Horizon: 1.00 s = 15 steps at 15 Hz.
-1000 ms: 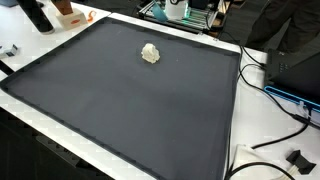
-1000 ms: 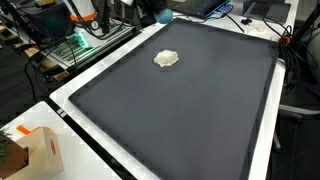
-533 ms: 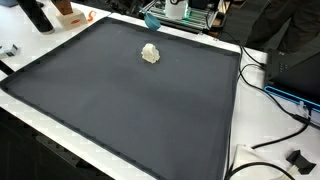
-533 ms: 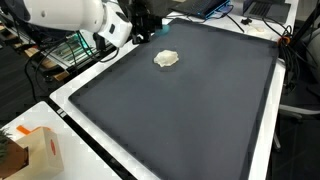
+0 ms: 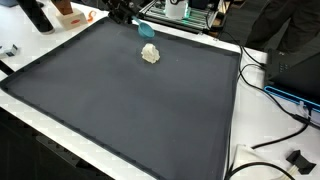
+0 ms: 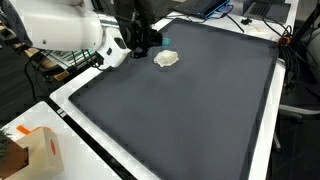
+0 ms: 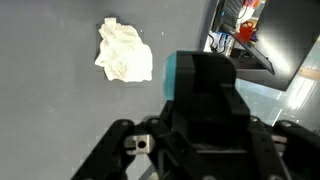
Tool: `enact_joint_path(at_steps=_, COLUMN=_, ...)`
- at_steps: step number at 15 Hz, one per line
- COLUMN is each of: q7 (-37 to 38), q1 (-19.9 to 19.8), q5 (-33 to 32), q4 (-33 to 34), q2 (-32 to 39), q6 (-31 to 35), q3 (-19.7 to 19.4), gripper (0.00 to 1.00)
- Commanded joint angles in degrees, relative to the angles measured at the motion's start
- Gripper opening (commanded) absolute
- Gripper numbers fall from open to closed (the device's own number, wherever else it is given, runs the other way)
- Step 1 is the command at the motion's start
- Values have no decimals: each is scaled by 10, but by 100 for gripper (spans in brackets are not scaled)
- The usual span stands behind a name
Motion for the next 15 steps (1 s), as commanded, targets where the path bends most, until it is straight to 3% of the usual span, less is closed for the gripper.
enact_joint_path(at_steps=1, q7=35, q1=-11, q5=20, q4=12, q2=26, q6=11, q3=20, gripper=25)
enact_joint_path(at_steps=15, q7=104, q1=-3, q5=29, q4=41, q2=91, q6=69, q3=41, gripper=25)
